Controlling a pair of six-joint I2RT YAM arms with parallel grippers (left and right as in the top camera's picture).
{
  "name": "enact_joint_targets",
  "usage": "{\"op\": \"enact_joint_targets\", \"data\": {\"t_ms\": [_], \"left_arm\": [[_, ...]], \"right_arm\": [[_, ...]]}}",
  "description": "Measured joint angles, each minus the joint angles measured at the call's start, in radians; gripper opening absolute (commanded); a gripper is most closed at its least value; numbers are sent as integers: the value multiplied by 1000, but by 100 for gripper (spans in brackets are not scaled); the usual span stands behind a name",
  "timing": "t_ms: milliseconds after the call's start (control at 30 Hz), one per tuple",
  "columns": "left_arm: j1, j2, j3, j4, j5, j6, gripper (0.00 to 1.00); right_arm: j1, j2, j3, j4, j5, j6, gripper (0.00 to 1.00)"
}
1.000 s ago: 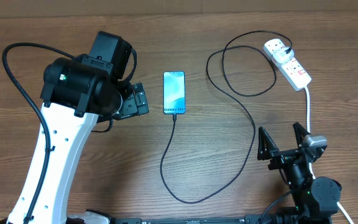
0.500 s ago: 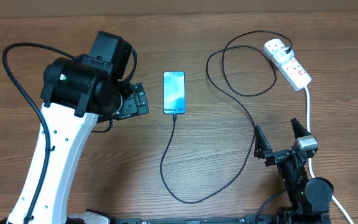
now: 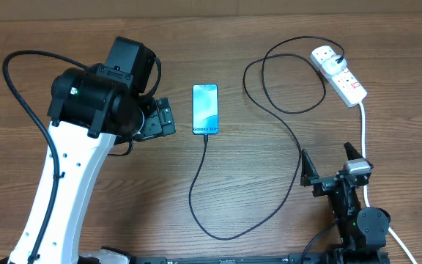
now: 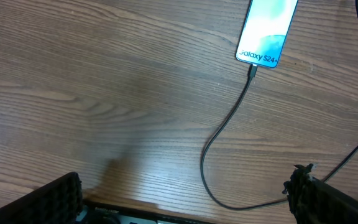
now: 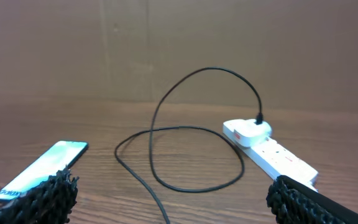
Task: Plug charger to phone and switch on socket
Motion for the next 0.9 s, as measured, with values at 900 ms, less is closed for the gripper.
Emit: {"op": "enact_joint_targets", "data": {"t_ms": [900], "left_arm": [[0, 0, 0, 0, 0, 0, 100]], "right_arm": [[0, 0, 0, -6, 49, 10, 100]]}}
